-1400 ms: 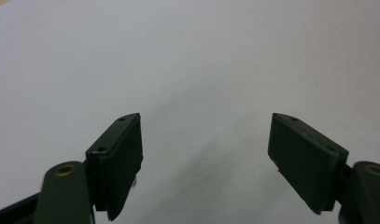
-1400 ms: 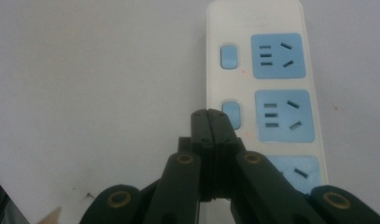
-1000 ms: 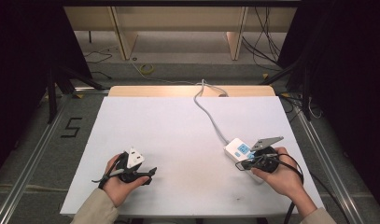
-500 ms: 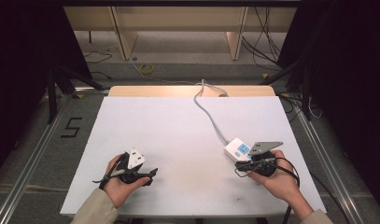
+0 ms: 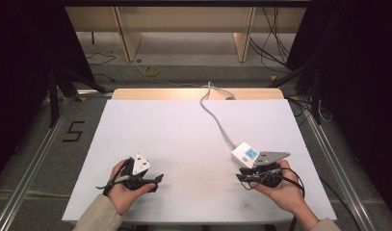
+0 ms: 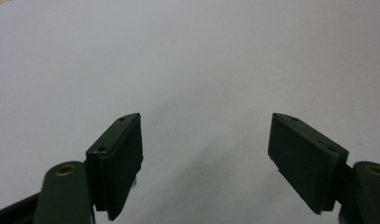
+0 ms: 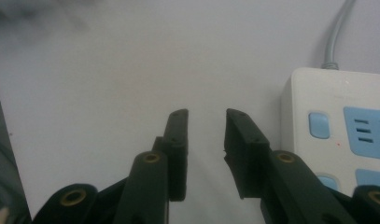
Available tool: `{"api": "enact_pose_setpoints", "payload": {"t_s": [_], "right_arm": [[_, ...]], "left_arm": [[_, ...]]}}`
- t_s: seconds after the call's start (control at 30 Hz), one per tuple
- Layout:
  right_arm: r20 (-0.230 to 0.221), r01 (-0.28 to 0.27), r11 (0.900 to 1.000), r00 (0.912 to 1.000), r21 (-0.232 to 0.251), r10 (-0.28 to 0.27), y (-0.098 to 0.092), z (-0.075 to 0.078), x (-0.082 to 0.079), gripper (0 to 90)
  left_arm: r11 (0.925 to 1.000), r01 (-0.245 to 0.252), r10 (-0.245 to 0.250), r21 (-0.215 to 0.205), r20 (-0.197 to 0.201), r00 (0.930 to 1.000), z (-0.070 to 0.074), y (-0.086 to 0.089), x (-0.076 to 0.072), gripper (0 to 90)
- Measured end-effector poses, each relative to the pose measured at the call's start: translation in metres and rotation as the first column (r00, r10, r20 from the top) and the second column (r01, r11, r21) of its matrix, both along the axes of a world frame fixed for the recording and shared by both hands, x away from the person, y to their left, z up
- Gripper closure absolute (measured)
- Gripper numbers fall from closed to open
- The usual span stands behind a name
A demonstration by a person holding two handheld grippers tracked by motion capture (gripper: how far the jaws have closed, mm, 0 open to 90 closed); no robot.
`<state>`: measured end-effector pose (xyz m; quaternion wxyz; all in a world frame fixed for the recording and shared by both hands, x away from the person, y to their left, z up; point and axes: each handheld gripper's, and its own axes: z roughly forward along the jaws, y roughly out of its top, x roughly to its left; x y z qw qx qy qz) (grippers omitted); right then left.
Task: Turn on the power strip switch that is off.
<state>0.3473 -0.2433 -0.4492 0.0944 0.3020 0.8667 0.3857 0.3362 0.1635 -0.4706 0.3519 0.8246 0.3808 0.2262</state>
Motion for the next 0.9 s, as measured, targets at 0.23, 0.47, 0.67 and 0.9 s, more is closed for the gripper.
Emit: {"api": "enact_pose_setpoints", "payload": {"t_s": [0.23, 0.47, 0.67, 0.9], "right_arm": [[0.025, -0.015, 1.000, 0.9996, 0.021, 0.014, 0.0019, -0.0030, -0.0026, 65.1], [0.047, -0.037, 0.999, 0.9983, 0.036, 0.036, 0.0059, -0.0080, -0.0064, 60.6], [0.068, -0.045, 0.998, 0.9969, 0.044, 0.042, 0.0072, -0.0101, -0.0077, 56.1], [0.068, -0.043, 0.997, 0.9969, 0.059, 0.039, 0.0072, -0.0094, -0.0093, 52.2]], "left_arm": [[1.0000, 0.001, -0.001, 0.000, 0.000, 1.0000, 0.0000, 0.0001, -0.0002, 26.1], [1.0000, 0.004, -0.004, 0.004, -0.002, 1.0000, 0.0001, 0.0002, -0.0004, 26.1], [1.0000, 0.003, -0.003, 0.003, -0.002, 1.0000, -0.0002, -0.0001, -0.0002, 26.1], [1.0000, 0.003, -0.003, 0.006, -0.010, 0.9999, -0.0007, 0.0004, 0.0006, 26.1]]}}
